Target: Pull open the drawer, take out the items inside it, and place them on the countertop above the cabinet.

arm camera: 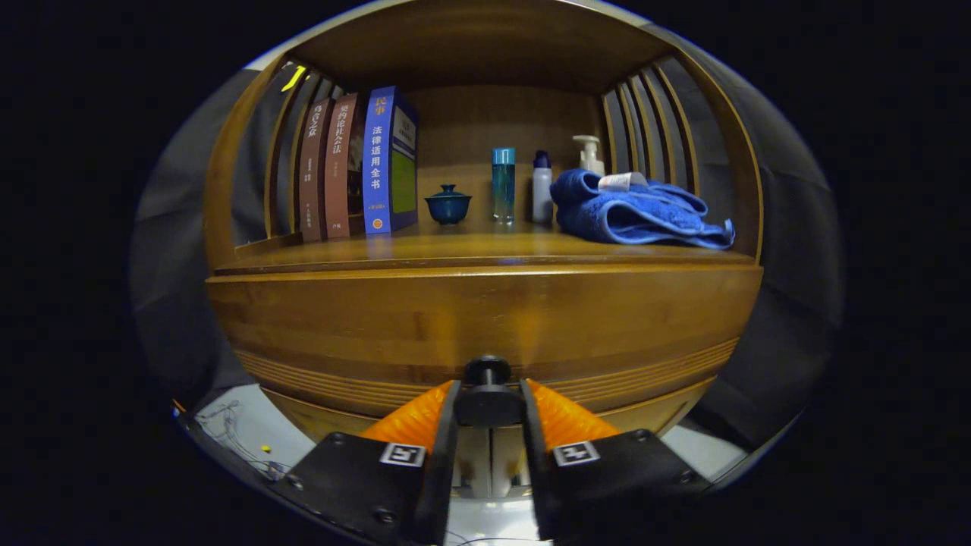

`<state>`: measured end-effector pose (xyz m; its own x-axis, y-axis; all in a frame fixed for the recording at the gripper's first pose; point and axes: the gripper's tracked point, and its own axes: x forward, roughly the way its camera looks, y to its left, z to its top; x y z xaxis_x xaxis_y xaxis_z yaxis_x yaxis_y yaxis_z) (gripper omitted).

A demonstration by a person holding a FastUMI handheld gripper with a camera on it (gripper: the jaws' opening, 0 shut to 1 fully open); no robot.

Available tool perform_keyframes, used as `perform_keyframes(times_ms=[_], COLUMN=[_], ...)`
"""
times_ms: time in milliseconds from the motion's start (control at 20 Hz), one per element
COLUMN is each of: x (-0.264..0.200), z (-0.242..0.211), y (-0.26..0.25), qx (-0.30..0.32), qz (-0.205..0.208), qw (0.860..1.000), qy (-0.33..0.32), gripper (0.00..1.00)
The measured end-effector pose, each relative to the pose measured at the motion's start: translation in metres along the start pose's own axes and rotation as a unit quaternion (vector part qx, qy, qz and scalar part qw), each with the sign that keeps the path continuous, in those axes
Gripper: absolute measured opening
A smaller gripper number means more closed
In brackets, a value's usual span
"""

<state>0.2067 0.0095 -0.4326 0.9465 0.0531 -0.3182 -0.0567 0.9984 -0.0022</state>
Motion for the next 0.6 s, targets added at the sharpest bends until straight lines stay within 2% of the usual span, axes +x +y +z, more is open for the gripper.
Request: perform_keyframes(times_ms=[50,150,250,400,600], x=[-0.001,-0.007,-0.006,-0.017,-0.053], z=[0.002,0.003,0.002,0.0,-0.009], y=[0.0,-0.001,0.0,-0.002,-0.004], qx=[-0.004,0.005,0.021,0.013,0.029], qz=[-0.003,-0.007,-0.006,-0.005,-0.006], qw=[1.0,1.0,1.0,1.0,0.999], qy=[-0.008,-0.014,-0.008,-0.008,-0.014], gripper=[0.38,0.3,0.3,0.29,0.29])
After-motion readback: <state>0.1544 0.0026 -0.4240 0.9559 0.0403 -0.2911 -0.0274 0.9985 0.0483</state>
